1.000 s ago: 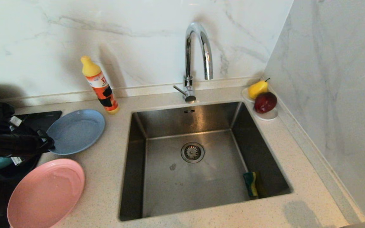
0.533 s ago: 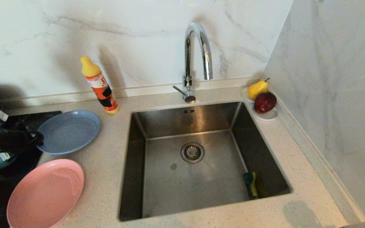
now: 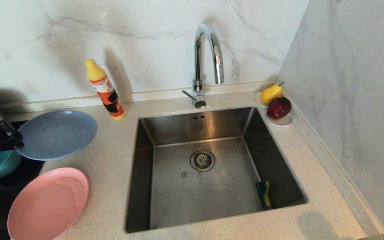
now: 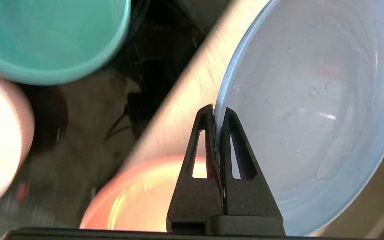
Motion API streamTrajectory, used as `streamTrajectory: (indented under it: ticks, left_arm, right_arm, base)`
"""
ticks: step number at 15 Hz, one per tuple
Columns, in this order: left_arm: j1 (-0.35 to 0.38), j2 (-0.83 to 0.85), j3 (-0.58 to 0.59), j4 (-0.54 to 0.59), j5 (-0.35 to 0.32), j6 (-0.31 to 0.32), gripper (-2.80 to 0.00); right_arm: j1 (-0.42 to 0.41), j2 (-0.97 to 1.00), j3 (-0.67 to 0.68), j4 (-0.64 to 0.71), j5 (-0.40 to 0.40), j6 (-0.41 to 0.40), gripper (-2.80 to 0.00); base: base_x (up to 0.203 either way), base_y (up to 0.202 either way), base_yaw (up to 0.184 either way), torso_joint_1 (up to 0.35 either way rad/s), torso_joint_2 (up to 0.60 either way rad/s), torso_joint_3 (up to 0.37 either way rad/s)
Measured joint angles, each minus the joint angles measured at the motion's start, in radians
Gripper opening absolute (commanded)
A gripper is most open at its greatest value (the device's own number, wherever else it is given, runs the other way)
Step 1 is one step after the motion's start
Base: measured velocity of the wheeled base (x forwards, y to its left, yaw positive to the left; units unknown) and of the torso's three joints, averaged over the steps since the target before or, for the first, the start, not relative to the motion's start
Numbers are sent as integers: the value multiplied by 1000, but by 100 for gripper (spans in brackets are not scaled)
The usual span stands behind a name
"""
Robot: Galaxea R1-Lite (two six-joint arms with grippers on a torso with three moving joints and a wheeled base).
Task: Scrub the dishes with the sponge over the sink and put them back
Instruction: Place the plate on the plate
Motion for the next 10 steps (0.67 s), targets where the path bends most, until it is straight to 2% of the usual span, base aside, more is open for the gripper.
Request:
streamTrajectory:
  ticks: [2,5,10]
  left_arm:
    - [2,-64,-4,112,-4,17,-280]
    - [43,-127,15,270,0,115,-280]
    - [142,-197,128,321,0,248,-280]
  right_arm:
    - [0,0,0,0,0,0,-280]
    - [0,0,0,0,0,0,-280]
    - [0,0,0,0,0,0,-280]
  base:
    - [0,0,0,0,0,0]
    - [0,0,0,0,0,0]
    - [0,0,0,0,0,0]
